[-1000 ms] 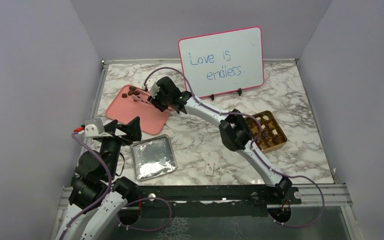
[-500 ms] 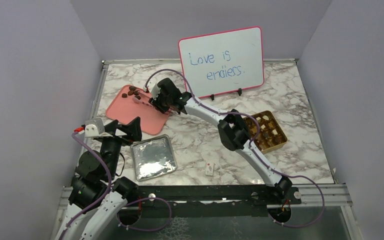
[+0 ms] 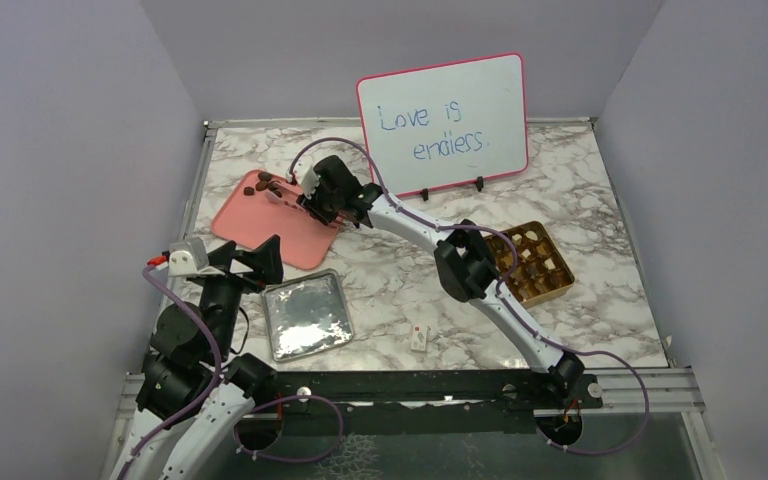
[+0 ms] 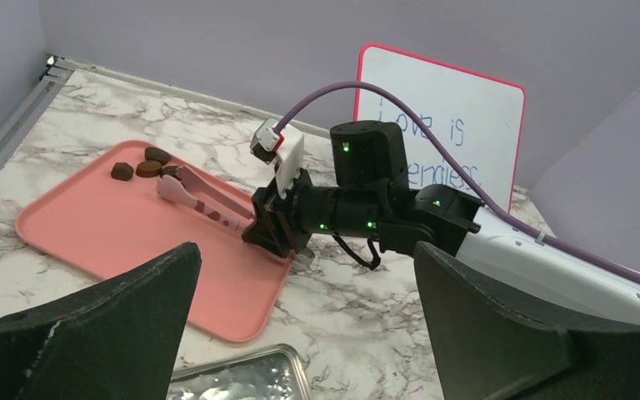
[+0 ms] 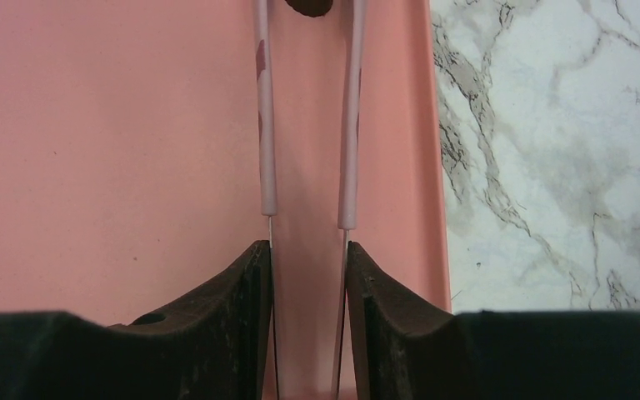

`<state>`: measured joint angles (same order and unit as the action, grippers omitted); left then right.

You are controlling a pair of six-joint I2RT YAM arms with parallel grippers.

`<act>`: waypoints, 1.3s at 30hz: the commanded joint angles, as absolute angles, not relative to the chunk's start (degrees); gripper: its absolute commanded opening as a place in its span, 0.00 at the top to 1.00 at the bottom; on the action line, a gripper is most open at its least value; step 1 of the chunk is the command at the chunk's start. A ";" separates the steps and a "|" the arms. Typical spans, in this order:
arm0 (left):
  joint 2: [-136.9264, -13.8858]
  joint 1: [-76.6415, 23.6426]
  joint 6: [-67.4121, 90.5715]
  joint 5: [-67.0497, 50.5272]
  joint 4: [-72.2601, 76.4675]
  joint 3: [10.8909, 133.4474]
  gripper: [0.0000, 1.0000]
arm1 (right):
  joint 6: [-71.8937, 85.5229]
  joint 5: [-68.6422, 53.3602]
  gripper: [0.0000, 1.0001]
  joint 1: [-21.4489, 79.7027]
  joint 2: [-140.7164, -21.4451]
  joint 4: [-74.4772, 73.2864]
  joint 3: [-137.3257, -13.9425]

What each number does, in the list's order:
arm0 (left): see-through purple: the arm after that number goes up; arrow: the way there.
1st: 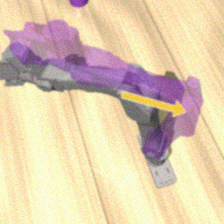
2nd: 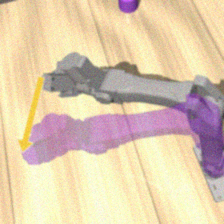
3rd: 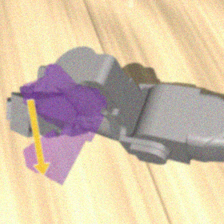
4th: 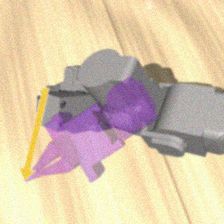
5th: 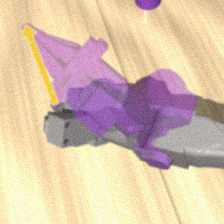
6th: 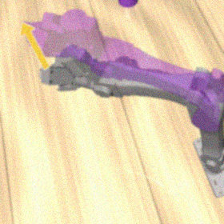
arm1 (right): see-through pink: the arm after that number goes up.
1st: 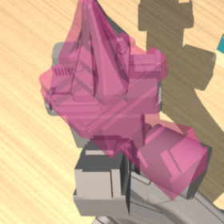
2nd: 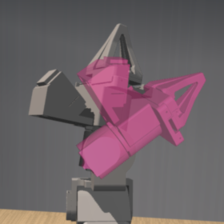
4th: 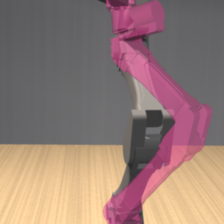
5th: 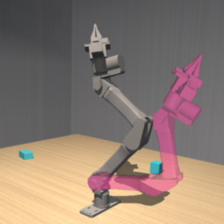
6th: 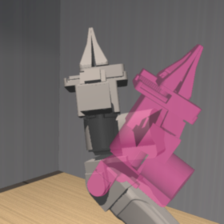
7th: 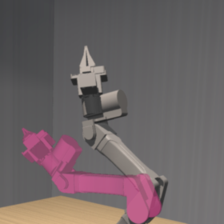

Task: Pack the chocolate
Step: Pick up the fake chocolate from the plate.

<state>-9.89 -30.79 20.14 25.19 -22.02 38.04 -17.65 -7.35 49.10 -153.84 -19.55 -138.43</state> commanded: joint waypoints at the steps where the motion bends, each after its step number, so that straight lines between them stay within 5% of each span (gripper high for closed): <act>1: -8.64 -31.02 20.35 27.23 -22.17 39.24 0.01 | -17.98 -6.76 0.61 49.28 -155.24 -18.92 -140.46; 39: -8.96 -27.50 20.04 27.41 -22.39 39.31 0.01 | -21.37 -4.38 0.70 51.49 -144.15 -18.08 -128.96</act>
<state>-8.84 -28.08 20.29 26.65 -22.50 38.04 -23.70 -4.93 50.78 -149.53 -19.75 -132.09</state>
